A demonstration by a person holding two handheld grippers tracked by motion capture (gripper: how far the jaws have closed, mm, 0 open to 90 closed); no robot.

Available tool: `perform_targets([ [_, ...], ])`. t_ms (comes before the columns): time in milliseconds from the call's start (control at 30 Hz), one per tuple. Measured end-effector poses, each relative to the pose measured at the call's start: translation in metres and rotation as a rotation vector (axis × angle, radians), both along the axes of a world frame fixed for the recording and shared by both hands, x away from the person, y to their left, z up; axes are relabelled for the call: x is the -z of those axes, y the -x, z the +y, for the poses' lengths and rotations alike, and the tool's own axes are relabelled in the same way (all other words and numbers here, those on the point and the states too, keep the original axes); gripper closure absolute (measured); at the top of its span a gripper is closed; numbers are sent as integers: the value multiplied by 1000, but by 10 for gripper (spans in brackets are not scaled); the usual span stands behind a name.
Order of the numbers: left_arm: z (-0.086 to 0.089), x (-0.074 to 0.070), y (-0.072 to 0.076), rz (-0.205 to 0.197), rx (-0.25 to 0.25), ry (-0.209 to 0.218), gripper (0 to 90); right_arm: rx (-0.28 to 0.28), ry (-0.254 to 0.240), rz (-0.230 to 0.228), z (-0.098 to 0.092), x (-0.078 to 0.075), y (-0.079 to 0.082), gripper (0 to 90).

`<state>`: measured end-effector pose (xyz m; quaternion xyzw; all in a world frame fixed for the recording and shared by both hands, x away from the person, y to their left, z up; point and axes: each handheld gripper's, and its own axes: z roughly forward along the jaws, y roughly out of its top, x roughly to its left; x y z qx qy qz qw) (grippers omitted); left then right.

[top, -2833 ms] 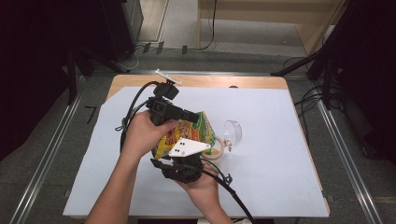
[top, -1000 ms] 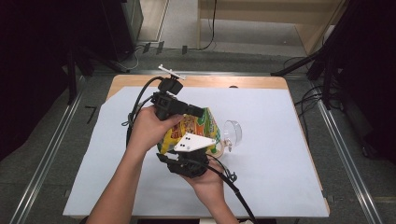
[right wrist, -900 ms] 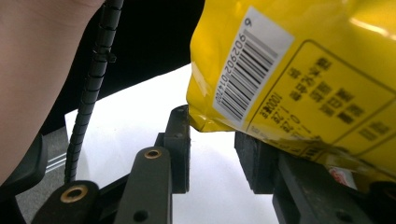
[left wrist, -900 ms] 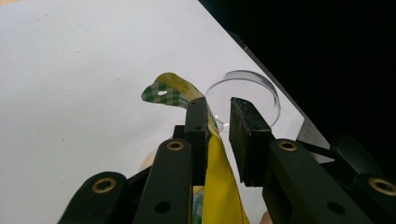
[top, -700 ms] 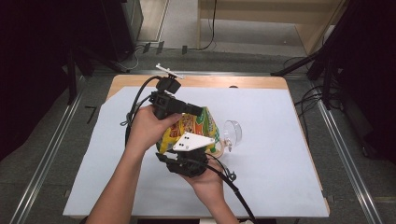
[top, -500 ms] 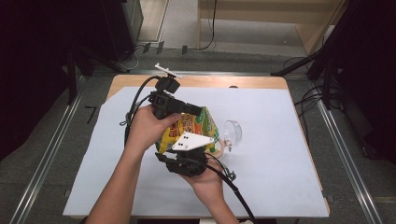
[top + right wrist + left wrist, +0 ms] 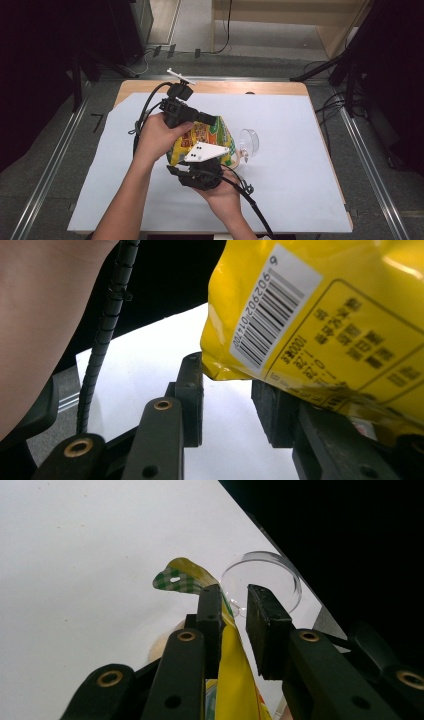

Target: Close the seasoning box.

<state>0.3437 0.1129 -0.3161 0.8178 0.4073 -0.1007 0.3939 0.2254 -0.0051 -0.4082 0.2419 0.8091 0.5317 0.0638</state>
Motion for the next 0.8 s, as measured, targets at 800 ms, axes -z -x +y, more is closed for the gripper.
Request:
perform_targets([
  [800, -4, 8, -3, 33, 1, -37, 756, -15, 10, 22, 0, 6, -2, 678],
])
